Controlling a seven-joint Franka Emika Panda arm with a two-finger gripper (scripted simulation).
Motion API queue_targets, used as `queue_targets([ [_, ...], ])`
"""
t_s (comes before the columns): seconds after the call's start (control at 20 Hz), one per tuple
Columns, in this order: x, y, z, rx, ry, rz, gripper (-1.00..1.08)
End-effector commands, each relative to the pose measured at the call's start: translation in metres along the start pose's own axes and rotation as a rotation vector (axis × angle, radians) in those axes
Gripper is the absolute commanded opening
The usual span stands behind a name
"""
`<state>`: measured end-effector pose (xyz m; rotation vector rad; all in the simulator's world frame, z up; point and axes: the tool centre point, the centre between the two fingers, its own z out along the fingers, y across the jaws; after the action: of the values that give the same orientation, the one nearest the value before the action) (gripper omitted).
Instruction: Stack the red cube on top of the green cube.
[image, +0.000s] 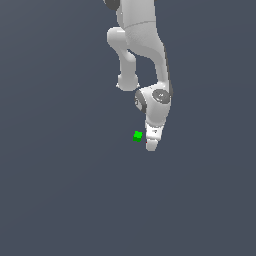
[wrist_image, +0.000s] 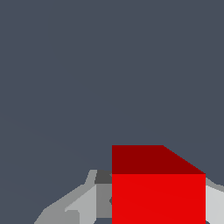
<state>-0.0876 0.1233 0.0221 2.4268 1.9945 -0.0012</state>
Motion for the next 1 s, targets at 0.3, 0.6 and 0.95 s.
queue_targets([
  [0.3,0.000,0.000,-0.030,-0.001,0.000,-0.001,-1.00],
  [0.6,0.000,-0.001,-0.069,0.000,0.000,-0.001,-1.00],
  [0.95,0.000,0.000,-0.095,0.000,0.001,0.000,-1.00],
])
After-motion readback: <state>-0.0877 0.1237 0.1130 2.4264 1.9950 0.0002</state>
